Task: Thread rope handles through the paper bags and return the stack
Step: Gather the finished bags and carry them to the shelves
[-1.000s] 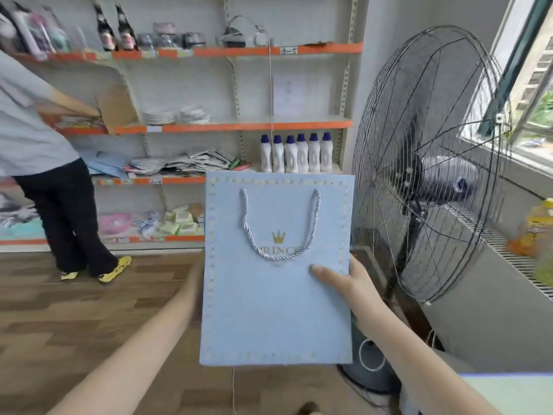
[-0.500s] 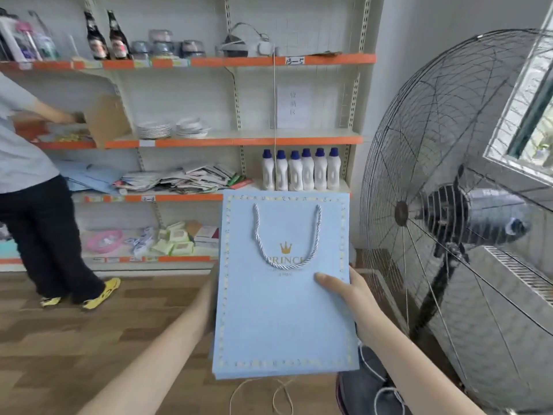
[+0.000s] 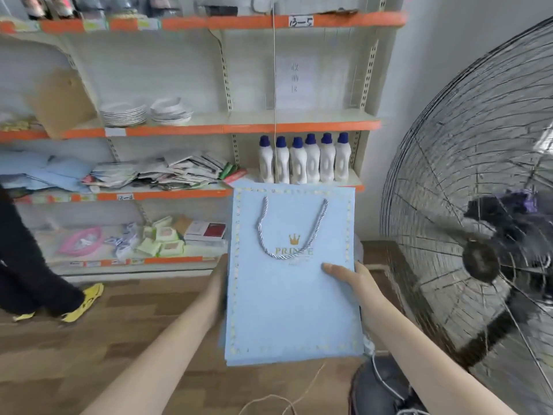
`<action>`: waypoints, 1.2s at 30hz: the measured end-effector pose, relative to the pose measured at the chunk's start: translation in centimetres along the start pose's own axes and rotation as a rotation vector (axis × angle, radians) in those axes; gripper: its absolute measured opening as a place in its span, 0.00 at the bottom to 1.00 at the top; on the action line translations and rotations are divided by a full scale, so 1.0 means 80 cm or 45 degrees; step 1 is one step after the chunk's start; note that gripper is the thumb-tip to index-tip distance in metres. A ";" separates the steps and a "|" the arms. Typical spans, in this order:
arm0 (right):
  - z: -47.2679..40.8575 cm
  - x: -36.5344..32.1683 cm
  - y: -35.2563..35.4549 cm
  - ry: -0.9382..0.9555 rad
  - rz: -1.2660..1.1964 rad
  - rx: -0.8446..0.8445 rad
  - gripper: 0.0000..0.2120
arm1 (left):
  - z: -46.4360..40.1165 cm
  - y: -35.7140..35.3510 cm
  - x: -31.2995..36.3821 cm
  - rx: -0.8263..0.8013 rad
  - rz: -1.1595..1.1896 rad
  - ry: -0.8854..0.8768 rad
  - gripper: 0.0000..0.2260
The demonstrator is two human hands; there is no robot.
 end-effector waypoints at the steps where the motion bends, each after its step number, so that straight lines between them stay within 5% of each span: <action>1: -0.018 0.000 0.003 -0.017 -0.007 -0.003 0.17 | -0.026 0.000 0.003 -0.033 -0.002 -0.002 0.19; 15: -0.274 -0.012 0.082 -0.119 -0.001 0.002 0.25 | -0.265 -0.024 0.048 0.000 -0.097 0.083 0.18; 20: -0.351 -0.041 0.112 -0.107 -0.022 0.060 0.25 | -0.344 -0.056 0.087 -0.055 -0.050 0.056 0.29; 25: -0.400 -0.066 0.138 -0.143 -0.026 0.107 0.24 | -0.404 -0.072 0.114 -0.085 -0.107 0.029 0.18; 36: -0.563 -0.132 0.185 0.002 -0.107 0.224 0.24 | -0.595 -0.114 0.228 -0.238 -0.262 0.021 0.17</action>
Point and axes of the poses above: each hand's wrist, its own z-axis away from the middle knuckle, its own y-axis out of the back of the hand, x = y × z, the point moved 8 cm from there along -z, towards the middle knuckle, and after that the axes turned 7 degrees about -x, right-handed, at the moved point
